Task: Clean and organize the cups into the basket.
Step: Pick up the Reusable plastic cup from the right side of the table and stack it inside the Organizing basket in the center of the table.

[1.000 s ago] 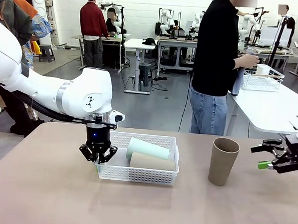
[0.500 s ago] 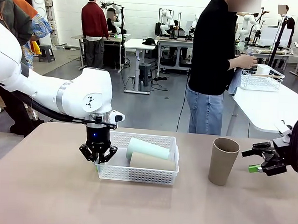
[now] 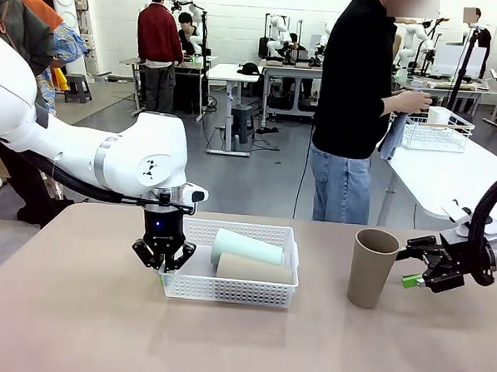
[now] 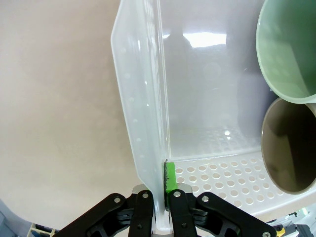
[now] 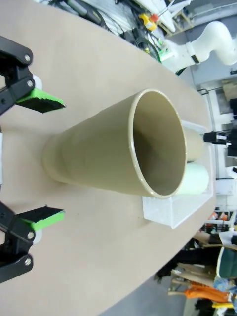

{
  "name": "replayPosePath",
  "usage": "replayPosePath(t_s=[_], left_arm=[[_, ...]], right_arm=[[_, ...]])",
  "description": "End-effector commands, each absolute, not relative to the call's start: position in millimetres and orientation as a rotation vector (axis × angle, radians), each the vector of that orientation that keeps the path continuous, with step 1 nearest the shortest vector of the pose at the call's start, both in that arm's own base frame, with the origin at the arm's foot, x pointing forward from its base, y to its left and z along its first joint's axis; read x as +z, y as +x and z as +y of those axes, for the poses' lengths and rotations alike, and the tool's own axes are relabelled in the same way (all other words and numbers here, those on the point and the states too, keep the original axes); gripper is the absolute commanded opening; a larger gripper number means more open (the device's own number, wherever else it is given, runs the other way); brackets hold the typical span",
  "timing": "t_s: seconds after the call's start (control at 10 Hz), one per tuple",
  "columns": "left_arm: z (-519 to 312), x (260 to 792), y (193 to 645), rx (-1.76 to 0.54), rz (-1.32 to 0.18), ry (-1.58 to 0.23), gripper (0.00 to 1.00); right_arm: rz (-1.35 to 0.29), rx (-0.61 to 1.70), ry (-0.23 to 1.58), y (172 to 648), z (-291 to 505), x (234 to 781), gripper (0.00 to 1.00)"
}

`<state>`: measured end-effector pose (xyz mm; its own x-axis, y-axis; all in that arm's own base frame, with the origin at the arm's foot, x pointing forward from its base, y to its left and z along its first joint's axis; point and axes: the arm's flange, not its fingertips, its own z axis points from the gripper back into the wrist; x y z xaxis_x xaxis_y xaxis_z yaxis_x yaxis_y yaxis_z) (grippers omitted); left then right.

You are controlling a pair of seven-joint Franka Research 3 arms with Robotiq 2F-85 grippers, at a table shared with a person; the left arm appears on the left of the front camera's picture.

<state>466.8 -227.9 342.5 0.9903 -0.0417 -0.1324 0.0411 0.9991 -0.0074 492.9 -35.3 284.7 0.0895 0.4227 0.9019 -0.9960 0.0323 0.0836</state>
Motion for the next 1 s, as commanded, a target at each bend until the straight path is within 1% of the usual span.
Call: replayPosePath(t_s=[0.0,0.9], left_arm=[[-227,340,465,-0.044,0.137,0.0,0.0],[-227,340,465,-0.044,0.137,0.0,0.0]], right_arm=[[-0.807,1.334,0.921,495,-25,279,1.0],[-0.731,1.41,0.923,493,19,257,1.0]])
